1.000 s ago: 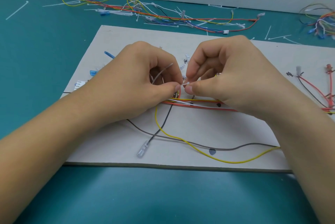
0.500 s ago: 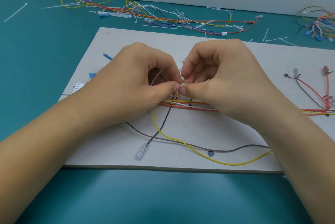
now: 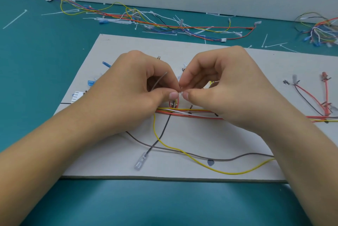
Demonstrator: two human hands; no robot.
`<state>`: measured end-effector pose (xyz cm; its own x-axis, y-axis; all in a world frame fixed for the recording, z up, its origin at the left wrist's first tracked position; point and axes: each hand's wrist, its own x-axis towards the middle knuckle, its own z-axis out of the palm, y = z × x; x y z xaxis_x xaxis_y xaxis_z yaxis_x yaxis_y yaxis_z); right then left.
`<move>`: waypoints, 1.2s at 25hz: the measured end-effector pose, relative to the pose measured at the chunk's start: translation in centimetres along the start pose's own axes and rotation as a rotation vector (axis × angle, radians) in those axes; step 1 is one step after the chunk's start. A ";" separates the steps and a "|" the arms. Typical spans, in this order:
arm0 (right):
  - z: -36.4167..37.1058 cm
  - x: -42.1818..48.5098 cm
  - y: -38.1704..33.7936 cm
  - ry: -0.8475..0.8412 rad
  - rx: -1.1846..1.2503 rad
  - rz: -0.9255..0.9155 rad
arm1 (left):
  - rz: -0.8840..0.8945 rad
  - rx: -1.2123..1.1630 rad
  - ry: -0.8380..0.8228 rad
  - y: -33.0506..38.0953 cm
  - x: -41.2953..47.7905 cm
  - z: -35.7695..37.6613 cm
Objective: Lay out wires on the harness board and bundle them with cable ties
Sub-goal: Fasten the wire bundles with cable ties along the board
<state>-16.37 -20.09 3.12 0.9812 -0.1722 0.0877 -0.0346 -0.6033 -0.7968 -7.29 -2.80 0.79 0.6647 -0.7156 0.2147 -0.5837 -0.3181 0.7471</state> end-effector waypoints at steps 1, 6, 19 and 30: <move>0.1 0.0 0.0 0.004 0.005 -0.001 | -0.008 -0.003 0.006 0.1 0.0 0.0; 0.2 0.2 0.4 0.031 0.078 0.029 | -0.031 0.005 0.023 0.4 0.1 0.0; 0.1 0.3 0.6 0.036 0.128 0.057 | 0.005 0.027 -0.011 0.8 0.3 0.5; -0.5 0.5 0.5 0.123 0.124 0.090 | -0.062 0.021 -0.086 -0.1 1.0 0.2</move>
<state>-16.02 -20.81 3.05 0.9444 -0.3192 0.0792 -0.0899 -0.4822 -0.8714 -6.66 -3.64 0.78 0.6583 -0.7442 0.1129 -0.5526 -0.3759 0.7439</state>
